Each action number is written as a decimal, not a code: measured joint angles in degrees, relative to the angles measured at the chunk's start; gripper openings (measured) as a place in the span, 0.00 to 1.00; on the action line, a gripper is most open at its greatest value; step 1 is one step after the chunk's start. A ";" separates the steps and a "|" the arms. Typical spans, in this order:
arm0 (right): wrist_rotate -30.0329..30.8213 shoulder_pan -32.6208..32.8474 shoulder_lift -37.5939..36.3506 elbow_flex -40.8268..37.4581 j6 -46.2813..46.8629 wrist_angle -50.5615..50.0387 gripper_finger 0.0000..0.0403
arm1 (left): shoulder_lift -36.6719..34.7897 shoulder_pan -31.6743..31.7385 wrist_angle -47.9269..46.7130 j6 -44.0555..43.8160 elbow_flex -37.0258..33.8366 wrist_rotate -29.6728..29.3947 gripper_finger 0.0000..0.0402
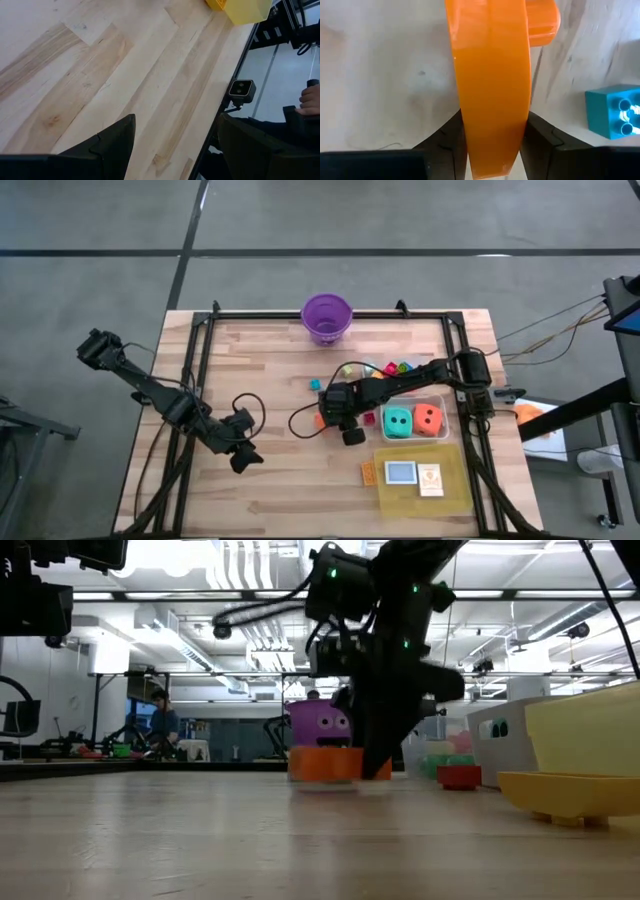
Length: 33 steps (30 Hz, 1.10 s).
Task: Pick & Place Toys
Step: Put the orange game piece into the transparent bin
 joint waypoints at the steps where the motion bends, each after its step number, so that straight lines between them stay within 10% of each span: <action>1: -1.20 -0.03 -0.58 0.05 0.82 -0.13 0.31 | 0.00 0.00 -0.03 0.00 0.00 0.00 0.67; 25: -5.29 -6.83 -18.96 -2.64 21.52 -3.33 0.31 | 0.00 0.09 0.00 2.69 -0.07 -0.26 0.67; 33: -1.86 -11.31 -24.35 -4.64 25.72 -11.38 0.31 | 0.00 0.20 5.35 3.78 -0.04 -8.87 0.67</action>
